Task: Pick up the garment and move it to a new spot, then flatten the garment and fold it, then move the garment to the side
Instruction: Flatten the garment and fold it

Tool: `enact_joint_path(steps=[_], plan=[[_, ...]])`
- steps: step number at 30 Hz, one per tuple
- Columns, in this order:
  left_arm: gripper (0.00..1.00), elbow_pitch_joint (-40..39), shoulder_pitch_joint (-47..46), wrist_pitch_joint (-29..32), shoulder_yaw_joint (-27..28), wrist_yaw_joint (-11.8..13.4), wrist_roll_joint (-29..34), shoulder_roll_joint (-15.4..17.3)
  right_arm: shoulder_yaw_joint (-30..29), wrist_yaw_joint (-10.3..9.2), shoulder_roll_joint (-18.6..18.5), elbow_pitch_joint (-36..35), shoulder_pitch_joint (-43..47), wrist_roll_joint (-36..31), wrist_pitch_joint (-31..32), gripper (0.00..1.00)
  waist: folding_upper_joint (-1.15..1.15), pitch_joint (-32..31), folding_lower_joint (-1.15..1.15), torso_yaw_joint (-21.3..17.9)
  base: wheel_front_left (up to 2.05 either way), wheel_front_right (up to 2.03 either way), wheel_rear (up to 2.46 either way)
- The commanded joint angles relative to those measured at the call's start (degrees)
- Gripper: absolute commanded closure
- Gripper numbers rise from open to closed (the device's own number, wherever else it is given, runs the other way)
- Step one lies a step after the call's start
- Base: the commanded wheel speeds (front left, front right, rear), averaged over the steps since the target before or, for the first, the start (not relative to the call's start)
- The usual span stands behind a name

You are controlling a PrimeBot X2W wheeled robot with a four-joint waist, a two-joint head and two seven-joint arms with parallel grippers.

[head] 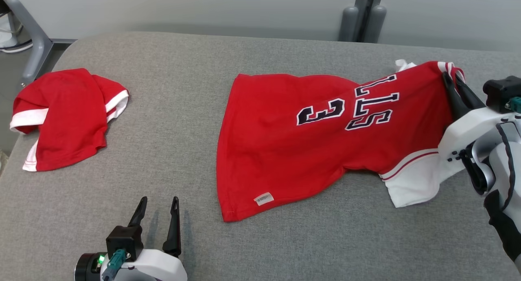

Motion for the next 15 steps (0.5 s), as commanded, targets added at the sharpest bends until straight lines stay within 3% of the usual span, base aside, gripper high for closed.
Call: enact_joint_path(steps=[1,2,8,15], plan=[[0.0,-0.24,-0.84,-0.02,-0.13,0.34,-0.36,0.22,-0.94,-0.02,-0.03,1.76,-0.17,-0.43,-0.45,0.57,0.0,0.08,0.0,0.28,0.0,0.0,0.0],[0.0,-0.17,-0.85,-0.02,-0.31,0.38,-0.32,0.22,-1.57,-0.02,0.18,3.41,-0.27,-0.95,-0.06,0.0,0.0,0.07,0.0,0.45,0.0,0.0,0.0],[0.0,-0.31,-0.04,-0.02,-0.39,0.73,-0.48,0.19,-6.73,-0.02,2.22,6.79,0.83,-3.72,-1.09,0.0,0.0,-1.53,0.0,0.07,0.0,0.0,0.0],[0.0,-0.6,2.08,-0.02,1.44,0.84,0.47,0.23,-16.38,-0.02,6.02,-2.37,12.9,-7.8,-1.07,0.0,0.0,-5.93,0.0,-3.76,0.0,0.0,0.0]])
